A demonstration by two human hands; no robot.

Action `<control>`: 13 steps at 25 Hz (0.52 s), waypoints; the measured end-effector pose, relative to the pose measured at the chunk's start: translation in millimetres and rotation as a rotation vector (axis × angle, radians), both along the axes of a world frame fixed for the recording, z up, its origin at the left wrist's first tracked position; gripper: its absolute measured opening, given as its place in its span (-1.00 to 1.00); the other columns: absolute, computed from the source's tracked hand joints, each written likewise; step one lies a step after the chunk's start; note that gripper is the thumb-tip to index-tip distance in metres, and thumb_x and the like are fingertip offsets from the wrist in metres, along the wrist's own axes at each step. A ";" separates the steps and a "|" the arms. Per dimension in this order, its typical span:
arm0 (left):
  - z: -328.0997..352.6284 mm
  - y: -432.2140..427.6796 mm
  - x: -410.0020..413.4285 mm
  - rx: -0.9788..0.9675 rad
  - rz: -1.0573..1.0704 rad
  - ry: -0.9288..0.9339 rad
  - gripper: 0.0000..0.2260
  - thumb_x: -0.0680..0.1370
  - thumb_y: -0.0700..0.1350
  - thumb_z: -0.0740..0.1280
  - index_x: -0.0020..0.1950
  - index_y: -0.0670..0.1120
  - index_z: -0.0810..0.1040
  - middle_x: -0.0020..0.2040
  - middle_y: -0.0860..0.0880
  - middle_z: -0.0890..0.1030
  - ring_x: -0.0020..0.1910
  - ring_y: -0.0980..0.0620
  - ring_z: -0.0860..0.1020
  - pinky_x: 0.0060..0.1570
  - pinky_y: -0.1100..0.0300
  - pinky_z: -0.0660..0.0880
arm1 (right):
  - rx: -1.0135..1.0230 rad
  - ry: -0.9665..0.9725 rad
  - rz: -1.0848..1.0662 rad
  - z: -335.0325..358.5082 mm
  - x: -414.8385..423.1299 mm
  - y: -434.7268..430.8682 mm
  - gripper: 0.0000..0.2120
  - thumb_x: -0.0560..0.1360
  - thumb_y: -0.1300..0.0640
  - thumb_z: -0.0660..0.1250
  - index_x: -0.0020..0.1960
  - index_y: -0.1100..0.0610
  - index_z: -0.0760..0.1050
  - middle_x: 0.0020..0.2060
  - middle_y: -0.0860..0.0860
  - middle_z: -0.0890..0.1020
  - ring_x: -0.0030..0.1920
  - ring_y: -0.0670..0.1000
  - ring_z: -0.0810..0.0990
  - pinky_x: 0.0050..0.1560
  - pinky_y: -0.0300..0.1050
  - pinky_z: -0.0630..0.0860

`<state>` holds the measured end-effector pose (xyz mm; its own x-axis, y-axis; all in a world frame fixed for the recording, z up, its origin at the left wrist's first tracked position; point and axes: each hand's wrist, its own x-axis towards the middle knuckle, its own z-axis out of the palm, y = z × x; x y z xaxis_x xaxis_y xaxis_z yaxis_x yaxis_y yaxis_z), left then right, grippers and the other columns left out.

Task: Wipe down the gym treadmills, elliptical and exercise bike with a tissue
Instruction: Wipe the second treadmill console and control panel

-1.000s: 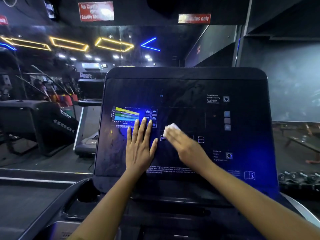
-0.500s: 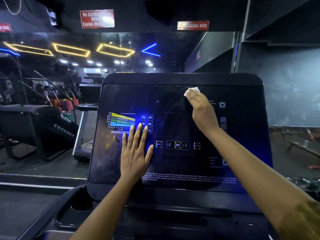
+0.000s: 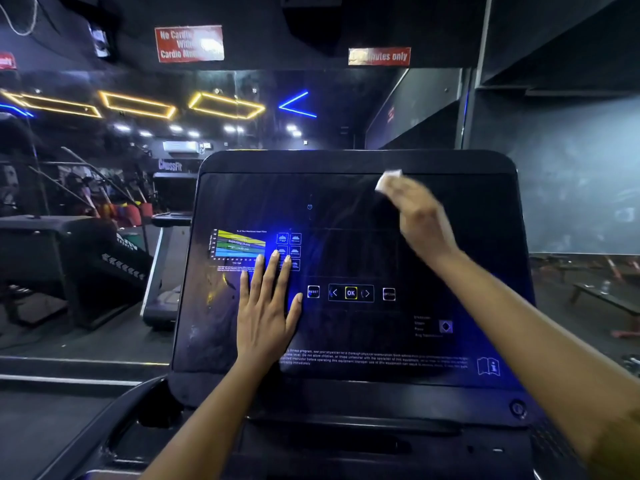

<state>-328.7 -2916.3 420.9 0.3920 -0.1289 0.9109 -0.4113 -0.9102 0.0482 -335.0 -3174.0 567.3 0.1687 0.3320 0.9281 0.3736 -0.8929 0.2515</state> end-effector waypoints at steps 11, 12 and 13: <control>-2.5 1.3 1.6 -0.001 0.000 -0.004 -0.48 0.58 0.08 0.07 0.51 -0.10 0.23 0.52 -0.07 0.23 0.52 -0.10 0.12 0.45 -0.10 0.05 | 0.109 0.143 -0.045 22.3 36.6 45.6 -0.50 0.38 0.48 0.03 0.28 0.36 0.43 0.26 0.23 0.49 0.33 0.21 0.41 0.34 -0.12 0.19; -2.6 1.4 1.8 -0.001 -0.001 -0.005 -0.48 0.58 0.08 0.07 0.51 -0.10 0.23 0.52 -0.07 0.23 0.52 -0.09 0.11 0.45 -0.10 0.04 | 0.138 0.113 -0.074 21.3 34.7 29.4 -0.50 0.38 0.50 0.04 0.28 0.36 0.44 0.26 0.23 0.50 0.33 0.21 0.41 0.35 -0.12 0.19; -2.2 1.2 1.9 -0.002 -0.001 -0.006 -0.48 0.58 0.08 0.07 0.51 -0.10 0.23 0.52 -0.07 0.23 0.52 -0.09 0.11 0.46 -0.09 0.04 | 0.175 0.090 -0.101 19.2 30.9 13.7 -0.50 0.38 0.52 0.06 0.28 0.35 0.44 0.26 0.22 0.49 0.33 0.21 0.41 0.36 -0.13 0.19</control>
